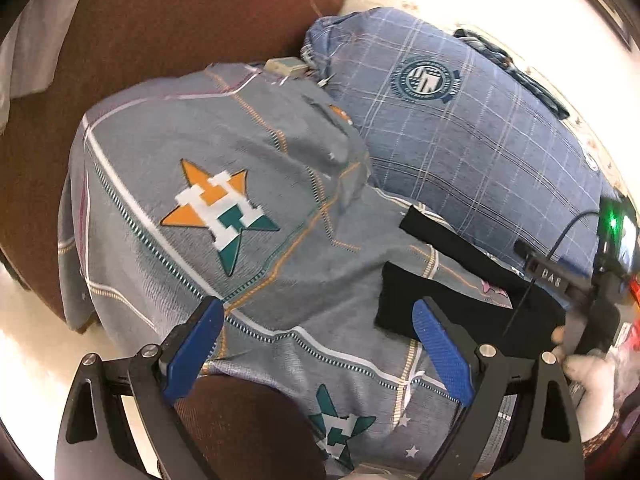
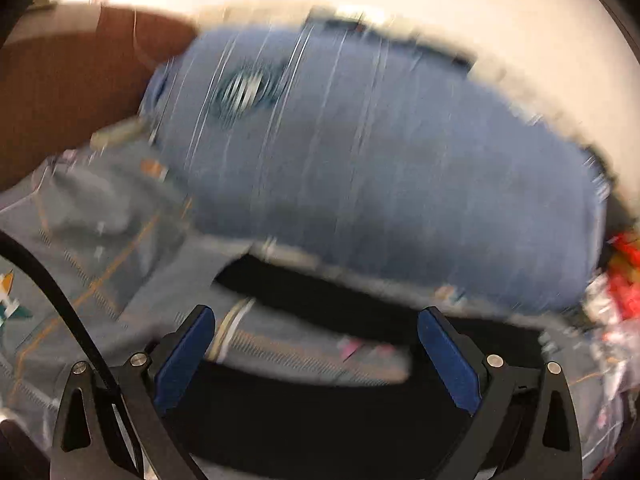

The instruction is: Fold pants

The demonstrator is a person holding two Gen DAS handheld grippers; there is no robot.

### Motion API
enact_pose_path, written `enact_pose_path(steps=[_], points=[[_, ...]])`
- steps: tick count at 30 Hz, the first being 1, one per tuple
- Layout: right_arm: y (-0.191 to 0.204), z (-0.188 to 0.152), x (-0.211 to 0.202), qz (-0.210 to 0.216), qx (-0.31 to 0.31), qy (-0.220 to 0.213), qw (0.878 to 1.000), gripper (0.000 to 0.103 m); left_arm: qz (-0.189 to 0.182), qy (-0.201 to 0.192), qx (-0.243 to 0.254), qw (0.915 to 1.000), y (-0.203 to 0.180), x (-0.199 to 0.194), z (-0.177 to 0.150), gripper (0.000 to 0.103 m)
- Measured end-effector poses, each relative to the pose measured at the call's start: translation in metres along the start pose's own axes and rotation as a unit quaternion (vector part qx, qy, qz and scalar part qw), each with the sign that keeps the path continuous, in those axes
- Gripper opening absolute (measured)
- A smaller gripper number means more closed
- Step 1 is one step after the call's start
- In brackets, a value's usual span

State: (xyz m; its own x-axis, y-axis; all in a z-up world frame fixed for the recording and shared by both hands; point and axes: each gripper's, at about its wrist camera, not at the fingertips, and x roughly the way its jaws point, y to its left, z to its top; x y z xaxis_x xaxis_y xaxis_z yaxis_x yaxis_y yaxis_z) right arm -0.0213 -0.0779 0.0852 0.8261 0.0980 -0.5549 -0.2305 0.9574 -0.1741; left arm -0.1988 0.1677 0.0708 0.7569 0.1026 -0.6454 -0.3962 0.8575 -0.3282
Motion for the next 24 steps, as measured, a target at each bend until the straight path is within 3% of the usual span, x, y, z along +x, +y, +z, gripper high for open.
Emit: enact_pose_path(steps=[3,8,11,24], points=[[-0.007,-0.010,0.012,0.018,0.024,0.018,0.999,0.102,0.004,0.010,-0.004,0.9999,0.001,0.007,-0.002,0.095],[-0.029,-0.023,0.007,0.025,0.044,-0.027,0.998,0.103,0.005,0.021,0.005,0.9998,-0.011,0.014,-0.004,0.095],[-0.049,-0.025,0.015,0.047,0.065,-0.006,0.997,0.103,0.008,0.028,0.017,0.9994,-0.025,0.018,-0.006,0.095],[-0.150,-0.069,0.039,0.027,0.134,0.038,0.990,0.099,0.011,0.056,0.107,0.9926,-0.111,0.032,-0.029,0.095]])
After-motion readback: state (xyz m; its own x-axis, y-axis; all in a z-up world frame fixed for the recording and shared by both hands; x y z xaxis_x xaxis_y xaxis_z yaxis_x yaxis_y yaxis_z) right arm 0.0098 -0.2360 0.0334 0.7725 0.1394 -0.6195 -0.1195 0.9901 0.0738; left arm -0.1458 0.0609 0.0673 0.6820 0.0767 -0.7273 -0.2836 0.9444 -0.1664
